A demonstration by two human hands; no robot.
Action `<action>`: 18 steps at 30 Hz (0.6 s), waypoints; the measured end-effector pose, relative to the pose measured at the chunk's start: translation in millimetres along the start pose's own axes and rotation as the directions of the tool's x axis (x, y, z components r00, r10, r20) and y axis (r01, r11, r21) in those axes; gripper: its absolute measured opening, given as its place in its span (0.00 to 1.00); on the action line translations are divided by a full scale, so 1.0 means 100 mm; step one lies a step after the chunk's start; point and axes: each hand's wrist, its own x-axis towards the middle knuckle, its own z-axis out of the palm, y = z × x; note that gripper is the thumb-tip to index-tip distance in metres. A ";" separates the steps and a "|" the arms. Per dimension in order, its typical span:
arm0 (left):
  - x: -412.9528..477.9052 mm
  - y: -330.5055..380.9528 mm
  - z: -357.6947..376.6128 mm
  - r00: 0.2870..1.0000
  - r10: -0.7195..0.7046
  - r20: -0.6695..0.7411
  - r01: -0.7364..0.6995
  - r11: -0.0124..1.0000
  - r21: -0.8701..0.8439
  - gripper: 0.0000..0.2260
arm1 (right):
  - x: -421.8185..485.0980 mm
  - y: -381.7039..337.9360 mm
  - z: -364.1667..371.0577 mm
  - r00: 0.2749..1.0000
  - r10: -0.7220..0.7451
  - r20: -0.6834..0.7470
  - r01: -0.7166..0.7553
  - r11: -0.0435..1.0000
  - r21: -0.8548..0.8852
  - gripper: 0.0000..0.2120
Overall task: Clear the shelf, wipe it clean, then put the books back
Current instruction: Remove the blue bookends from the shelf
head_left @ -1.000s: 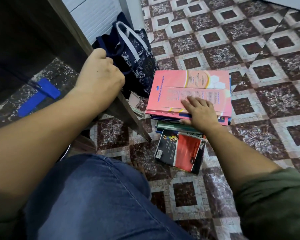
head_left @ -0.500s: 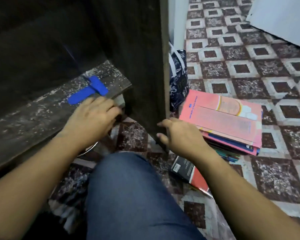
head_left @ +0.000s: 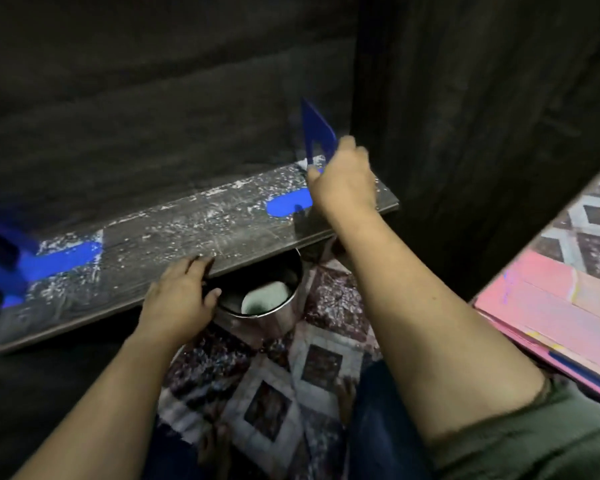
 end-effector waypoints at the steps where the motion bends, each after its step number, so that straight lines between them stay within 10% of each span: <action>1: 0.02 0.00 0.03 1.000 -0.011 -0.006 0.011 1.000 -0.007 0.27 | 0.04 0.03 0.07 0.999 -0.022 -0.022 0.022 1.000 0.001 0.22; 12: 0.02 -0.07 0.18 0.998 -0.002 -0.056 -0.003 0.995 -0.097 0.27 | 0.11 -0.13 0.36 0.905 -0.383 -0.187 0.365 0.923 -0.122 0.13; 18: 0.01 -0.11 0.14 0.999 -0.025 -0.037 0.021 0.994 -0.111 0.27 | 0.09 -0.13 0.48 0.930 -0.318 -0.182 0.304 0.947 -0.100 0.13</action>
